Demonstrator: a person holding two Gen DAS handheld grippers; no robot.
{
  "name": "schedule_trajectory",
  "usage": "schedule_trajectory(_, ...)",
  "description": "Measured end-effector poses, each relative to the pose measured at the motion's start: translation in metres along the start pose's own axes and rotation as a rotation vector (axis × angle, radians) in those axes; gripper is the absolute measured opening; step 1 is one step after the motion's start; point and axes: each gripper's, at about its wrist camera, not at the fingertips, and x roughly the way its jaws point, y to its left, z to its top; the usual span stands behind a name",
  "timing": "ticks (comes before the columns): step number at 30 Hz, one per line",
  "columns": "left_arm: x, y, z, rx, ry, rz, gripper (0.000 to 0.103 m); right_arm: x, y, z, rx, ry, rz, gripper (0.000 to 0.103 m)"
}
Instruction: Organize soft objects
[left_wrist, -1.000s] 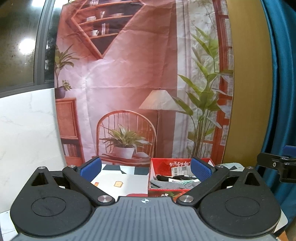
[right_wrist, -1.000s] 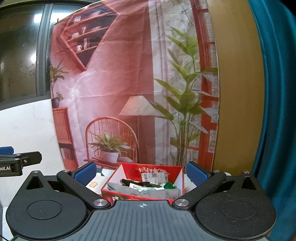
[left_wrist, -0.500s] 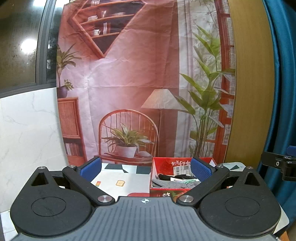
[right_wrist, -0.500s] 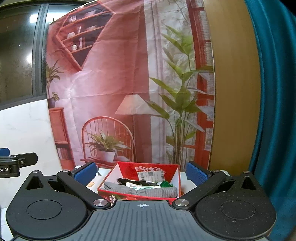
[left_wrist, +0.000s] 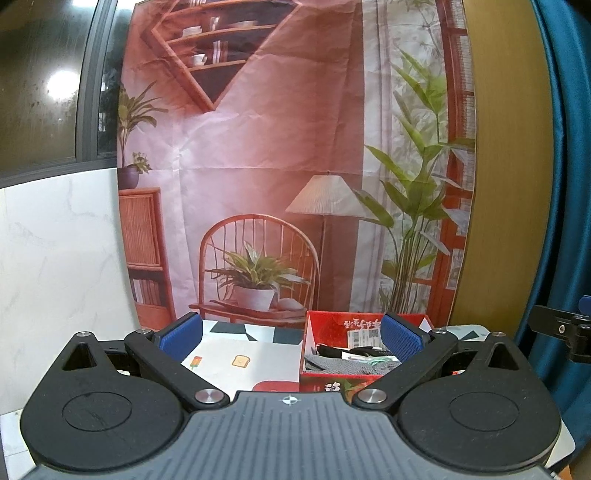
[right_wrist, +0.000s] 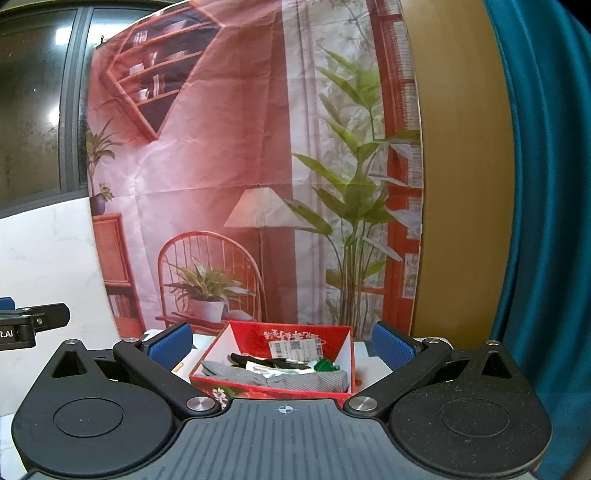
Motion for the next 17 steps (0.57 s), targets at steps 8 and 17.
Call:
schedule_trajectory(8,0.0014,-0.0002,0.0003,0.002,0.005,0.000,0.103,0.0010,-0.0042,-0.0022,0.004,0.007,-0.005,0.103)
schedule_trajectory(17,0.0013,-0.0001,-0.0012,-0.001,0.011,0.001,0.103,0.0014,-0.0070,-0.0029,0.002,0.010,-0.006,0.103)
